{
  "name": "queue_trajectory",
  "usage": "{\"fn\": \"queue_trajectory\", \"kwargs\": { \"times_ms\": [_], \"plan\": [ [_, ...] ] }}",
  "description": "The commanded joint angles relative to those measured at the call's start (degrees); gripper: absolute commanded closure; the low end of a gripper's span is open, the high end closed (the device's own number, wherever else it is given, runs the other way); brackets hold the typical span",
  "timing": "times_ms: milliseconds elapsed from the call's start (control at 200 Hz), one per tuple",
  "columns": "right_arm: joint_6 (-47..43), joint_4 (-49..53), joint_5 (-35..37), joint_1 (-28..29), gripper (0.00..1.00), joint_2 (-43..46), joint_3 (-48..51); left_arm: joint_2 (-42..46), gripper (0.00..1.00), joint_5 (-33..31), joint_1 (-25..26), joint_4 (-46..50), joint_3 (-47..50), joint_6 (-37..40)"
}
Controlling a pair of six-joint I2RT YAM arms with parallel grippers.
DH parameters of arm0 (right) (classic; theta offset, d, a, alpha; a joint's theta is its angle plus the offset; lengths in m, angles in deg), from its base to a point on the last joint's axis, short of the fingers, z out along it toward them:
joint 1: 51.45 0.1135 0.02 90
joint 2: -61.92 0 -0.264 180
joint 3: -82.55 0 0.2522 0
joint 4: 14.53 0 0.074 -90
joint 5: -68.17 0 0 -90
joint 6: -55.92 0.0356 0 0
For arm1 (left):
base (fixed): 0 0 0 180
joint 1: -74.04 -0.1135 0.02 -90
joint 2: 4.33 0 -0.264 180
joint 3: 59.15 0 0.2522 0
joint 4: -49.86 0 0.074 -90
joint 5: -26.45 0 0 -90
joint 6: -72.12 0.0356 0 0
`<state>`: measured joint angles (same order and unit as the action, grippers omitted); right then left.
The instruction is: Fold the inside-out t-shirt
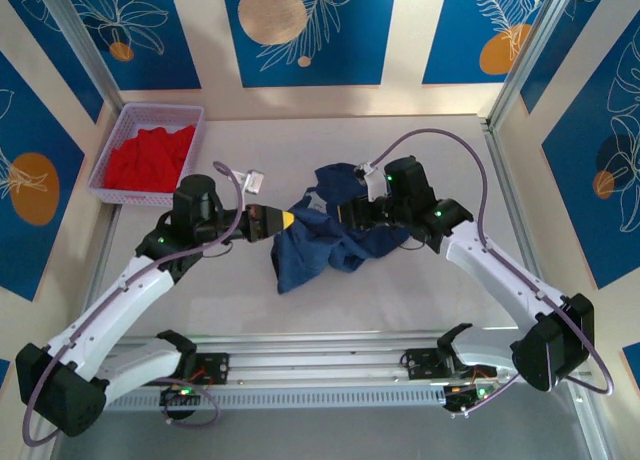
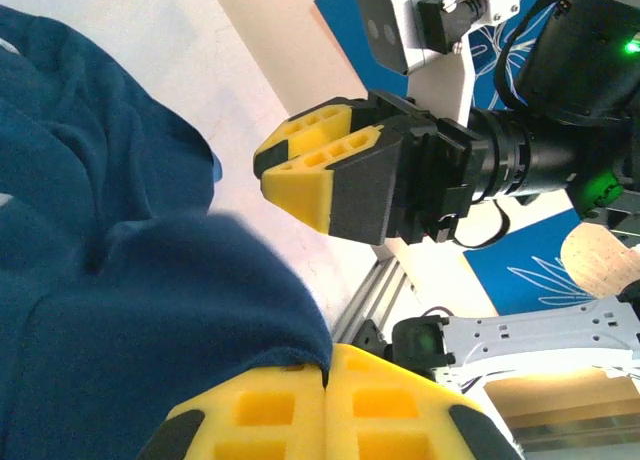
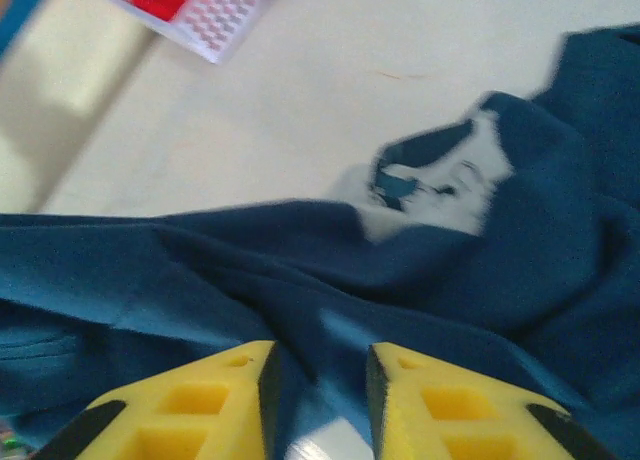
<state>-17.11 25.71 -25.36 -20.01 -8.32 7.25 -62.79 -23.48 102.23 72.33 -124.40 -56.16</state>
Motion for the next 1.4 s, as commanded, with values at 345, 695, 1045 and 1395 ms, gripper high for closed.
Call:
{"fn": "queue_trajectory", "kwargs": {
  "times_ms": [345, 695, 1045, 1395],
  "plan": [
    [-10.3, -6.9, -4.3, 12.4, 0.77, 7.5, 6.5, -1.1, 1.00, 0.0, -0.7, -2.2, 0.3, -1.3],
    [-11.7, -12.2, 0.4, 18.1, 0.77, 1.4, 6.3, -1.0, 1.00, 0.3, -0.7, -2.1, 0.6, -1.4],
    [-11.5, -14.1, 12.1, 17.6, 0.71, -3.3, 4.9, -0.9, 1.00, 1.7, -0.7, -2.8, 0.9, -1.3],
    [-12.5, -18.6, 12.3, 15.1, 0.71, -7.6, 4.5, -0.2, 1.00, 3.2, -0.7, -4.0, 1.5, -0.9]
  ]
}}
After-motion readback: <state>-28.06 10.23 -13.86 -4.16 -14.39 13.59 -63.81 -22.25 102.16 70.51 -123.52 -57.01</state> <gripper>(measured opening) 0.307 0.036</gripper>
